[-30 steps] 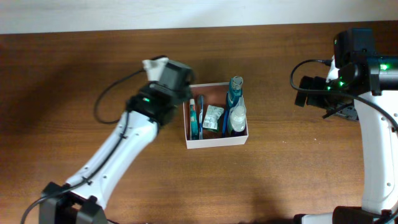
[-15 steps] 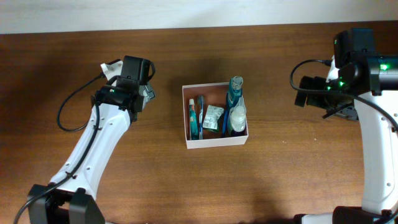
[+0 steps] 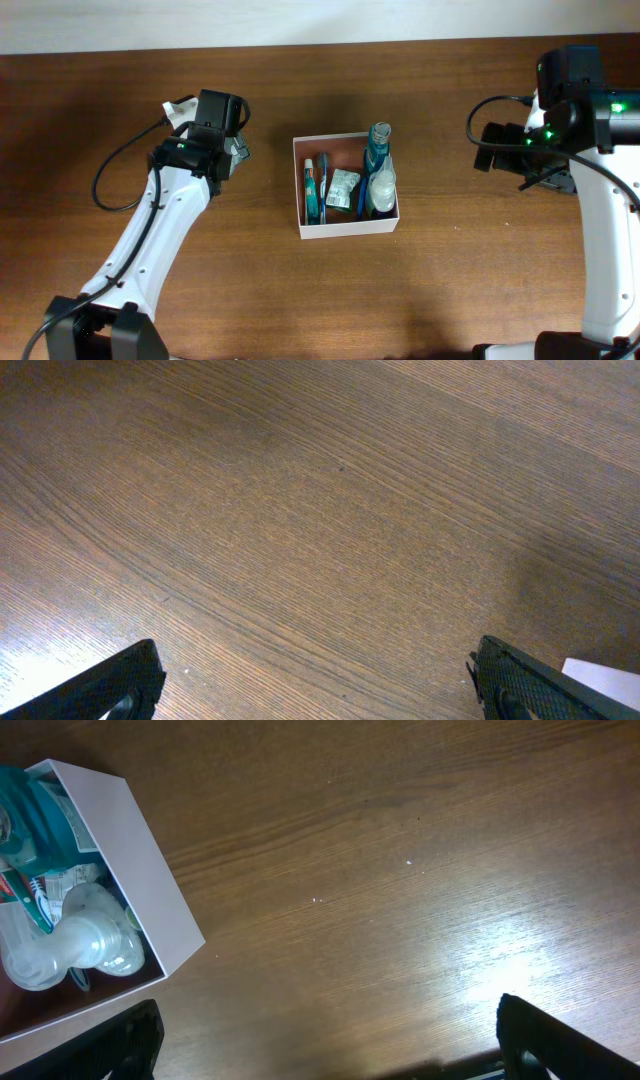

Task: Pack container

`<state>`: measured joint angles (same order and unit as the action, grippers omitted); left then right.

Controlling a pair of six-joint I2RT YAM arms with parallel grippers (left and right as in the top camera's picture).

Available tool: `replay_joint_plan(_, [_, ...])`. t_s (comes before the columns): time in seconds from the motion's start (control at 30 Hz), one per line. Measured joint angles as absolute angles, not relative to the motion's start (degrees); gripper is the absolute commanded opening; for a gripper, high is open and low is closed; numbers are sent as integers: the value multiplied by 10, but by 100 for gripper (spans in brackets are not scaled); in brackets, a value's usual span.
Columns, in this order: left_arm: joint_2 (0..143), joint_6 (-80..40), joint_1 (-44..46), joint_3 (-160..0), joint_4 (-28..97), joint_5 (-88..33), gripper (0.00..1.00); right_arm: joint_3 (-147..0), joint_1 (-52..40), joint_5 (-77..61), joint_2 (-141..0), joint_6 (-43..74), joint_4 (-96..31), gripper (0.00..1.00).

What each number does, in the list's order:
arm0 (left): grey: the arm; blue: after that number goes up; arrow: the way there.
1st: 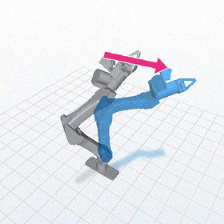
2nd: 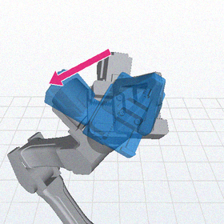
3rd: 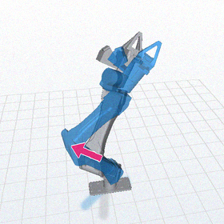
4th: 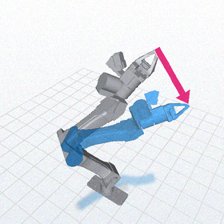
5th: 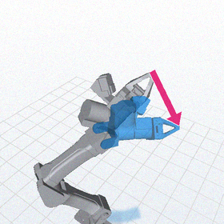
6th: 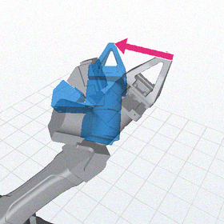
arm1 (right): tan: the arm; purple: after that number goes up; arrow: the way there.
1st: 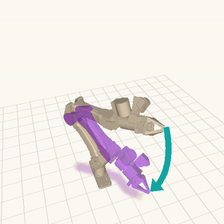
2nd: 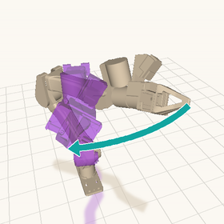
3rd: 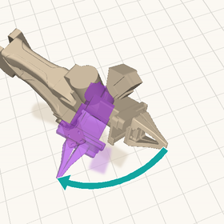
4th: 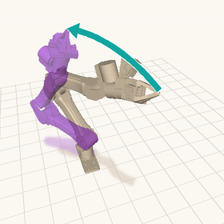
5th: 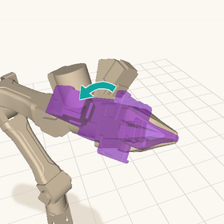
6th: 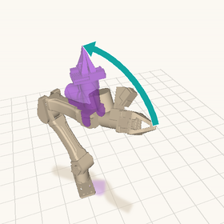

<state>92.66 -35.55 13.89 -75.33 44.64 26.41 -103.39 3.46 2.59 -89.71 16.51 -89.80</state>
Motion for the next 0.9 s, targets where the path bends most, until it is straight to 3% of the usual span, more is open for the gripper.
replay_joint_plan(0.57, [927, -356, 139, -753, 447, 264, 99, -1034, 35, 26, -886, 165, -898, 98])
replay_joint_plan(0.9, [927, -356, 139, -753, 448, 264, 99, -1034, 35, 26, -696, 165, -898, 98])
